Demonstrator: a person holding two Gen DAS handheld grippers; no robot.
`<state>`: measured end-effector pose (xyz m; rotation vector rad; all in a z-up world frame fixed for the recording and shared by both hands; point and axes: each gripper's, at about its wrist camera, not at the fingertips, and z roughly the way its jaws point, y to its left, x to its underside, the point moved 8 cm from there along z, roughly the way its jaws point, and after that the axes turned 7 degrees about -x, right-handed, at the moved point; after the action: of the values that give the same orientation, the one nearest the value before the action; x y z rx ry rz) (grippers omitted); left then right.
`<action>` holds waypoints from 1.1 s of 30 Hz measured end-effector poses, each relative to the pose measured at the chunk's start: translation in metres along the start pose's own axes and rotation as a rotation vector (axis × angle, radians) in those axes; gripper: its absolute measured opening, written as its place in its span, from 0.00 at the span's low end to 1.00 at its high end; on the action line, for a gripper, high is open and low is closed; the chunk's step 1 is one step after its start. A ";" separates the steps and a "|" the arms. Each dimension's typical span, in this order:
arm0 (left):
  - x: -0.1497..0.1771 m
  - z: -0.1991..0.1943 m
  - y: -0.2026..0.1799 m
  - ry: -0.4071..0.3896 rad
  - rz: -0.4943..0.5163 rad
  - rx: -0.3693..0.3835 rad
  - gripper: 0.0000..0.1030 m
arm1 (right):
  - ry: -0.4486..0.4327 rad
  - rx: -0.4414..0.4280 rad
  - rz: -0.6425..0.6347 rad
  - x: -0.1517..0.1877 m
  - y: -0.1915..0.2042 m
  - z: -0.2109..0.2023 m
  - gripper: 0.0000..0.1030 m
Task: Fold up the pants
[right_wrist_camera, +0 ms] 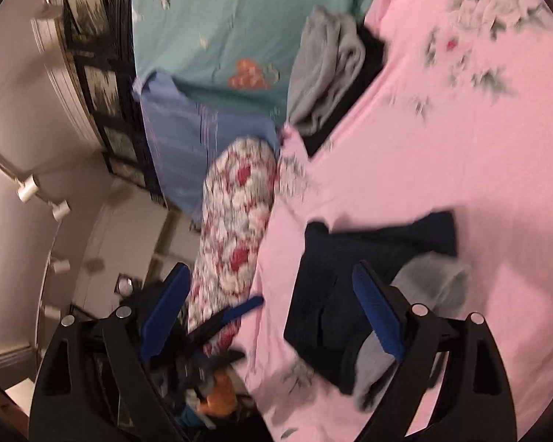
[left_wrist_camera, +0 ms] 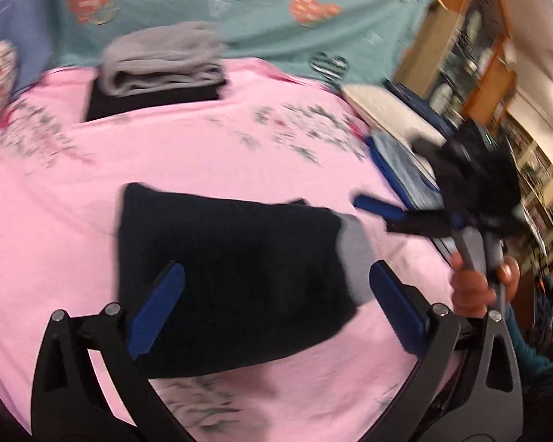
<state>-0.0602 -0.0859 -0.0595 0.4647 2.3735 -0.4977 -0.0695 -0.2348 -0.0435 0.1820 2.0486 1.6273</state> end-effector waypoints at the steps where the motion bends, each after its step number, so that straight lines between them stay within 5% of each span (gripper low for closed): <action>1: 0.000 -0.005 0.014 -0.005 -0.031 -0.017 0.98 | 0.048 0.024 0.028 0.010 -0.008 0.009 0.90; 4: 0.002 -0.011 0.054 0.004 -0.128 -0.066 0.98 | 0.093 0.242 0.039 0.019 -0.057 0.020 0.86; 9: 0.016 -0.003 0.085 0.073 -0.228 -0.057 0.98 | 0.060 0.242 0.029 0.016 -0.030 -0.004 0.90; 13: 0.024 0.007 0.090 0.106 -0.234 -0.035 0.98 | 0.074 0.371 0.045 0.034 -0.030 -0.037 0.92; 20: 0.032 0.028 0.091 0.170 -0.260 -0.007 0.98 | 0.153 0.386 0.245 0.074 -0.074 -0.029 0.92; 33: 0.038 0.043 0.097 0.211 -0.284 0.002 0.98 | 0.218 0.297 0.349 0.052 -0.082 0.009 0.99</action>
<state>-0.0214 -0.0145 -0.1377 0.1875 2.6603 -0.6032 -0.0932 -0.2277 -0.1376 0.5121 2.5372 1.5837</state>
